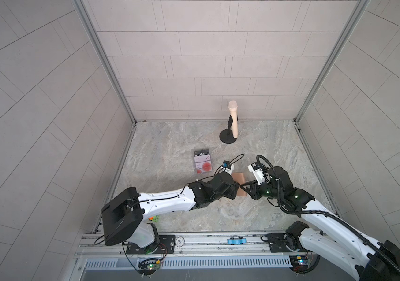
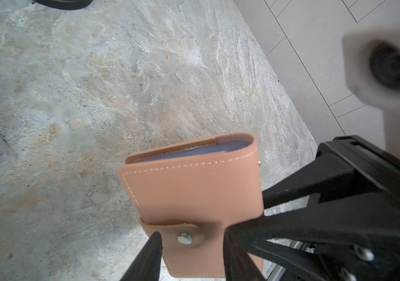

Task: Take the credit cards out of the card holder
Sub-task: Open the button on the card holder.

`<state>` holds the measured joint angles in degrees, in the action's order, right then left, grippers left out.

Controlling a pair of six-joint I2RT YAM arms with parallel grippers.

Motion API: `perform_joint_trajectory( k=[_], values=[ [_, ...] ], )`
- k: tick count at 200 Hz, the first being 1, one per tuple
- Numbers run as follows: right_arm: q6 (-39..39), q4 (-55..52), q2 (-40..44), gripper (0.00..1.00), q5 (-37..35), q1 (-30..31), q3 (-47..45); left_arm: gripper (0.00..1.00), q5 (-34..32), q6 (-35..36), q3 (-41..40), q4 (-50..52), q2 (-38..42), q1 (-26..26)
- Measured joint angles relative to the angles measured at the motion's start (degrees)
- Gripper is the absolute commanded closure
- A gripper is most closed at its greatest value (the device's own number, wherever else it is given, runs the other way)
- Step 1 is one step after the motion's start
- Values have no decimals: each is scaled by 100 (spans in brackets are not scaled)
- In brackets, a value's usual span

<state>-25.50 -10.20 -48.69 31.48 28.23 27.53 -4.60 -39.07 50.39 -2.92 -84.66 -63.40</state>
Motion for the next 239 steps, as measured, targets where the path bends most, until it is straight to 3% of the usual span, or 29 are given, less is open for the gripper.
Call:
perform_joint_trajectory(
  k=[53,119,175,239],
  values=[
    [-46,13,79,100,17,0,-2,55,7,-35,17,-2,-92,0],
    [-48,81,81,100,70,-11,-31,64,-118,-151,61,68,-111,0],
    [-46,103,81,100,136,-28,-46,73,-87,-205,59,68,-114,17],
    [-42,136,81,100,114,-42,-46,90,-125,-260,22,87,-81,61]
  ],
)
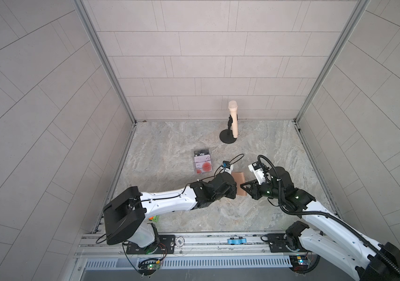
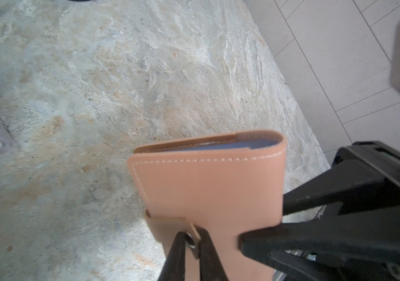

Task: Take the credit cards out of the card holder
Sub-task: Open the button on the card holder.

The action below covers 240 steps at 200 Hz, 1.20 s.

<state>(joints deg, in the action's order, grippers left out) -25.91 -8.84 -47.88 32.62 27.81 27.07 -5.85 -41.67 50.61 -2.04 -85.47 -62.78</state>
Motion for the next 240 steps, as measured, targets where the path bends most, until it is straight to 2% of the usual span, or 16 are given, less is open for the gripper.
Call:
perform_joint_trajectory(
  k=[64,148,240],
  values=[
    [-2,9,0,100,7,0,0,98,-15,7,-164,-22,162,59],
    [-2,109,-24,100,85,31,2,99,-24,37,-643,33,730,304],
    [-289,326,-1416,100,726,68,334,100,24,81,-1519,162,1561,321]
  ],
)
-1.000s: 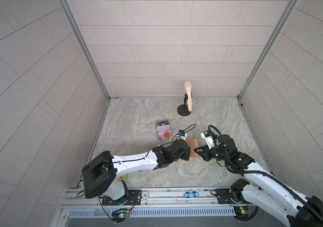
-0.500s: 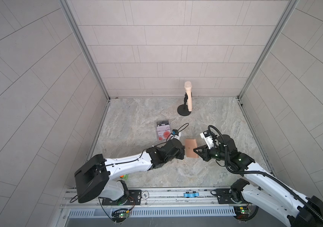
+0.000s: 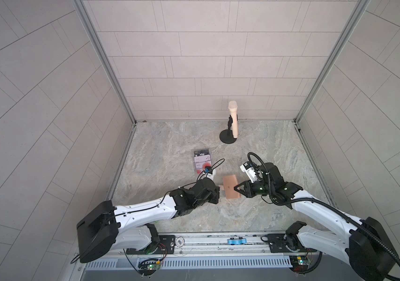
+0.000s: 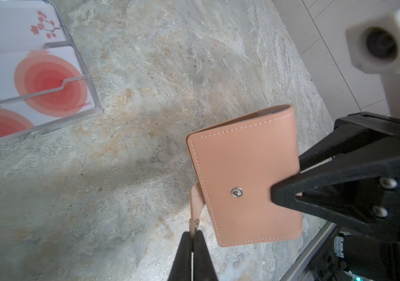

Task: Take the credit cards out of the card holder
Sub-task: Open the button on the card holder.

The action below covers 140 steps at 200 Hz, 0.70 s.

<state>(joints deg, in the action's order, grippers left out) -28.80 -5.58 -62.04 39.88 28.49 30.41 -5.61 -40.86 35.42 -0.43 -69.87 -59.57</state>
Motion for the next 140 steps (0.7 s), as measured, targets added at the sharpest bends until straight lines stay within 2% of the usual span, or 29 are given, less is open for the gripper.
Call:
perform_joint_trajectory(
  k=[26,80,140],
  values=[
    [-20,24,-243,100,87,2,50,100,7,0,-109,0,92,4],
    [-17,66,-898,86,256,66,306,100,46,79,-192,42,149,4],
    [24,66,-1224,85,330,149,431,100,61,85,-236,151,286,4]
  ],
)
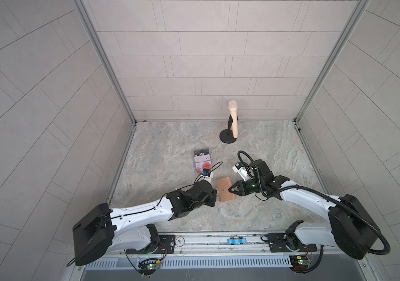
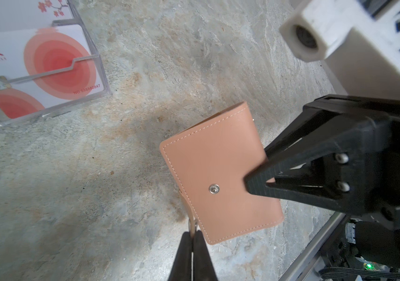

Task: Take the credit cards out of the card holder
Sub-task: Open the button on the card holder, then open the card holder.

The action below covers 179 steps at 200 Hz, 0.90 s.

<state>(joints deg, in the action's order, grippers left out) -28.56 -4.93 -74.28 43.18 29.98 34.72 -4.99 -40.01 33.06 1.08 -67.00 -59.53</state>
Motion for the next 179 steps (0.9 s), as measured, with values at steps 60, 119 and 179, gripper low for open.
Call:
perform_joint_trajectory(
  k=[60,119,179],
  values=[
    [-48,216,46,95,404,2,13,93,37,85,-11,238,503,2],
    [-155,33,396,100,503,-2,63,64,-201,103,-188,149,1040,72],
    [-448,87,562,100,739,-2,291,59,-166,125,-422,-190,1134,166]
  ],
)
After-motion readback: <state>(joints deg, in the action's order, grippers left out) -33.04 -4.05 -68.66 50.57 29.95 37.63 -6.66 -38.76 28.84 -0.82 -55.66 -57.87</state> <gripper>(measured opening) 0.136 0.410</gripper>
